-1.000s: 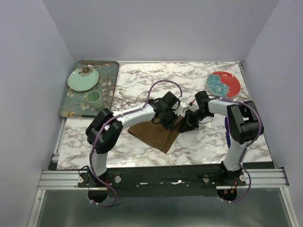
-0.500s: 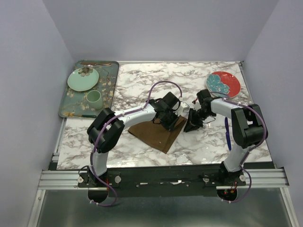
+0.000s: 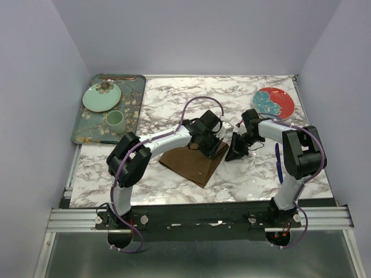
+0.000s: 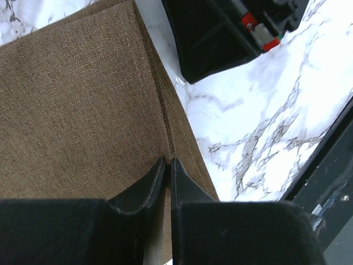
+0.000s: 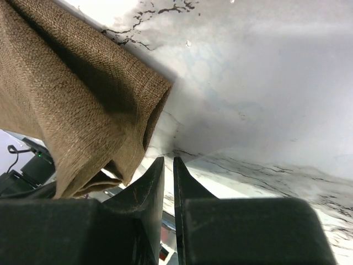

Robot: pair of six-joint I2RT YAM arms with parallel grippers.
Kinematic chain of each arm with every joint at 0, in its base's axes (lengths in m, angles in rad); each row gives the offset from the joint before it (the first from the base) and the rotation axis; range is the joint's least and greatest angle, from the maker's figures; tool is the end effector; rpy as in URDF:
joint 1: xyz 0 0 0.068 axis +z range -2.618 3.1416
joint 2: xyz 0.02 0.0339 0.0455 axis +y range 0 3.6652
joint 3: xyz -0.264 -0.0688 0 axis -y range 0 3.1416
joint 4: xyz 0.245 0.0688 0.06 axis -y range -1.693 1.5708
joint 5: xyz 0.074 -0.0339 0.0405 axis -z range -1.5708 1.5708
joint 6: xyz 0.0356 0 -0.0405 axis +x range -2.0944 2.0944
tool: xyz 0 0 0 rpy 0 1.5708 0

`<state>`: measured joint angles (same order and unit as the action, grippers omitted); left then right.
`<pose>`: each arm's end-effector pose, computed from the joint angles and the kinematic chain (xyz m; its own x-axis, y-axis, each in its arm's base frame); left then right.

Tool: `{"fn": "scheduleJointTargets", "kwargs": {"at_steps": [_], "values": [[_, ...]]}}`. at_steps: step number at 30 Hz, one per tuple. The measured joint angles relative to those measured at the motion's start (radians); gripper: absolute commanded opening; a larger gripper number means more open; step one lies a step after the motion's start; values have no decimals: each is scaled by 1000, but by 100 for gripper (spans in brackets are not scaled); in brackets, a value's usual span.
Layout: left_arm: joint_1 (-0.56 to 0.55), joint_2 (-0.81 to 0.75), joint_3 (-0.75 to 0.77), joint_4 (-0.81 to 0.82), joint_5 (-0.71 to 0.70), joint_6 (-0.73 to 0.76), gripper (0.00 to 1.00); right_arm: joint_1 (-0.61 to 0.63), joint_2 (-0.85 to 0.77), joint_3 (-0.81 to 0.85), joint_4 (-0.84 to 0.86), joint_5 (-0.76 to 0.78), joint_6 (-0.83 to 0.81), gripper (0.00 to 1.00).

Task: Fold the napkin into a case and place the utensils inside
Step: Fold the rectangle-folded napkin at the center of the board.

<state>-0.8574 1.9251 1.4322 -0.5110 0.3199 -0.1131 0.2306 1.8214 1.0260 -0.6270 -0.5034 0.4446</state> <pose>0.2623 -0.3201 0.2071 -0.6420 0.5781 -0.5036 0.7607 0.5623 -0.3242 0.3031 0.0888 0.1323 -0.9852 0.1557 0.0717 0.1707 0.8524 0.4943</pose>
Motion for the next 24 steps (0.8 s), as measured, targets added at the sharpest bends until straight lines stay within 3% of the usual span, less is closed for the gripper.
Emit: {"fn": "scheduleJointTargets", "kwargs": {"at_steps": [10,12,14,17,24], "values": [[0,17,32,0,10,-11,19,0,0,0,0,0,0,20],[0,28,32,-1,11,-10,29,0,0,0,0,0,0,21],[0,34,31,-2,11,-8,52,-1,0,1,-1,0,0,24],[0,35,29,-4,14,-8,65,-3,0,5,-5,0,-4,25],[35,15,22,-1,39,-17,67,-24,-33,23,-42,15,-86,25]]}}
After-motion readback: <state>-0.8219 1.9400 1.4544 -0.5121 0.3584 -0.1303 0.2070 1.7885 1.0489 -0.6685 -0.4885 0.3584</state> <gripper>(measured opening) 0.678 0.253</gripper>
